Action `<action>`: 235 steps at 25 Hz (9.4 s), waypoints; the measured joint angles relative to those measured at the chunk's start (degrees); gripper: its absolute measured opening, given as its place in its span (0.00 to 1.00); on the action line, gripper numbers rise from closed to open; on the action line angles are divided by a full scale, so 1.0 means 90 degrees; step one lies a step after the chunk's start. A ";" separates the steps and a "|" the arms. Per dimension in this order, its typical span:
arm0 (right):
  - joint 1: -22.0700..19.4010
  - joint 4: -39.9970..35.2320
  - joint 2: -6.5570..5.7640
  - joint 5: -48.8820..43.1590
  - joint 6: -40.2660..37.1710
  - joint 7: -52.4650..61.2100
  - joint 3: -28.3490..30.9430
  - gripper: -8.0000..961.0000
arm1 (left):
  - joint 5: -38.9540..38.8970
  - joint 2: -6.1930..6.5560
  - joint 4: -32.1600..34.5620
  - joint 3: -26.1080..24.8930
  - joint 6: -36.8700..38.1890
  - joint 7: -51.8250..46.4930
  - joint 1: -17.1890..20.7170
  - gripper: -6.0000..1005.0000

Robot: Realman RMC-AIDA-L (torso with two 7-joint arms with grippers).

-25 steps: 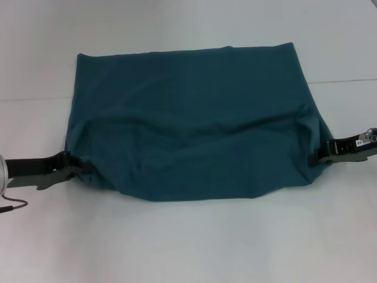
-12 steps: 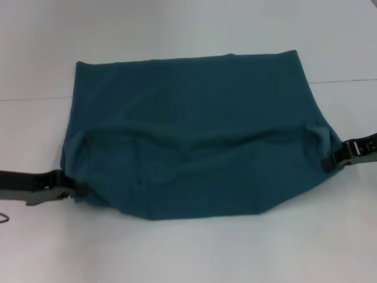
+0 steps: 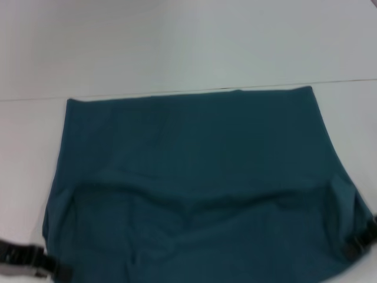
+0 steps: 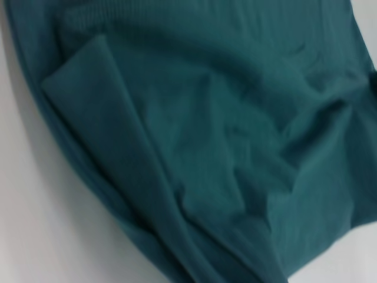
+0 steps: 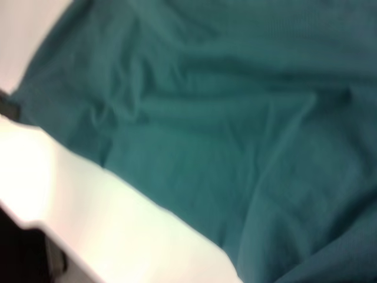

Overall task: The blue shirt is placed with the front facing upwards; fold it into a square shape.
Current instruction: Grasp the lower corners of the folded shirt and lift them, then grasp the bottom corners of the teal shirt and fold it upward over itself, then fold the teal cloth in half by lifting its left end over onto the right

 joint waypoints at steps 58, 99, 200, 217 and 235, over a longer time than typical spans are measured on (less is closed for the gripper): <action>0.1346 0.1510 0.0236 -0.0454 0.6799 0.1661 -0.0284 0.09 | 0.0602 0.0192 -0.1126 0.1630 -0.4912 -0.1562 -0.1791 0.06; 0.1665 0.2039 0.0058 -0.0534 0.7966 0.1863 -0.0709 0.32 | 0.0598 0.0177 -0.1103 0.1233 -0.5439 -0.2061 -0.1816 0.26; 0.1016 0.1023 -0.0266 0.1527 0.3755 0.0921 -0.0128 0.77 | -0.0517 -0.0097 -0.1272 0.1035 -0.5896 -0.1902 -0.0834 0.53; 0.1018 0.1033 -0.0260 0.1527 0.3745 0.0909 -0.0140 0.77 | -0.0665 -0.0296 -0.0458 0.1019 -0.4984 -0.1990 -0.0325 0.53; 0.0990 0.0970 -0.0202 0.1536 0.3716 0.0720 -0.0116 0.77 | -0.1386 0.0020 0.0504 0.0703 -0.3364 -0.1699 -0.0394 0.74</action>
